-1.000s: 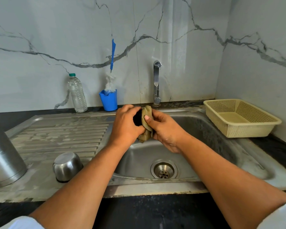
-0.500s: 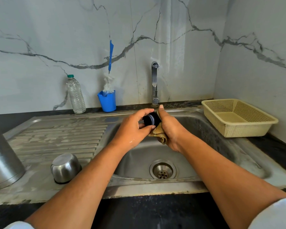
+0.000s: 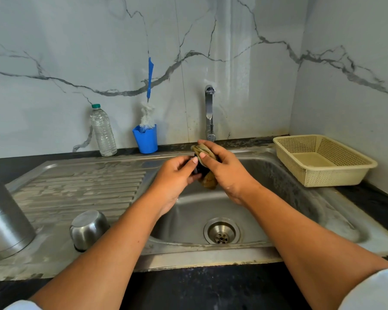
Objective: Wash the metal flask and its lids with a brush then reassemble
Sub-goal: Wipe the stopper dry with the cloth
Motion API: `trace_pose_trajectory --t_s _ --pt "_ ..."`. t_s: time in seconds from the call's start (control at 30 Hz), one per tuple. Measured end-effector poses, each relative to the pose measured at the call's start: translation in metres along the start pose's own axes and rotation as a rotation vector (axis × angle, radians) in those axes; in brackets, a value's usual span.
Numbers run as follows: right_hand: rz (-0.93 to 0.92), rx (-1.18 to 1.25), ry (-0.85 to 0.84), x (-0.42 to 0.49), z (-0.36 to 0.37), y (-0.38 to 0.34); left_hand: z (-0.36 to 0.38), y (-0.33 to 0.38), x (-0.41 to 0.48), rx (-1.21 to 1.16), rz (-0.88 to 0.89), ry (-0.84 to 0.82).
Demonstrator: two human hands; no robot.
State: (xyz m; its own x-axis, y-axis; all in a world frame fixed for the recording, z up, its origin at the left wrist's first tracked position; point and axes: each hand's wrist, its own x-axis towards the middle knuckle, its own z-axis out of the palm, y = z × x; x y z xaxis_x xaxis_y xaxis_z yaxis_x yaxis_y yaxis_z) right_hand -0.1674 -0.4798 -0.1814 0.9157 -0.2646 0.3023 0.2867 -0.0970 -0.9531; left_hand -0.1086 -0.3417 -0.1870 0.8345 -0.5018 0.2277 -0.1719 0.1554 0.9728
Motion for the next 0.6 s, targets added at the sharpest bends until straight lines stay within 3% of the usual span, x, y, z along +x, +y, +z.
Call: trace_pose_trajectory --t_s 0.1,0.2,0.3,0.47,0.6 --pt "-0.029 -0.051 -0.014 -0.002 -0.002 -0.004 -0.002 0.001 -0.002 -0.077 -0.023 -0.034" --pt "-0.005 -0.122 -0.004 -0.003 -0.003 -0.006 -0.009 -0.003 0.001 0.213 0.086 -0.034" --pt "0.104 -0.207 0.003 -0.005 -0.008 -0.009 -0.008 -0.003 0.0 0.567 0.192 -0.059" --pt "0.428 -0.189 0.004 -0.002 -0.02 -0.004 0.006 0.004 -0.012 0.719 0.274 -0.184" --pt "0.48 -0.263 0.037 -0.005 -0.02 -0.006 0.009 0.003 -0.013 0.762 0.291 -0.192"
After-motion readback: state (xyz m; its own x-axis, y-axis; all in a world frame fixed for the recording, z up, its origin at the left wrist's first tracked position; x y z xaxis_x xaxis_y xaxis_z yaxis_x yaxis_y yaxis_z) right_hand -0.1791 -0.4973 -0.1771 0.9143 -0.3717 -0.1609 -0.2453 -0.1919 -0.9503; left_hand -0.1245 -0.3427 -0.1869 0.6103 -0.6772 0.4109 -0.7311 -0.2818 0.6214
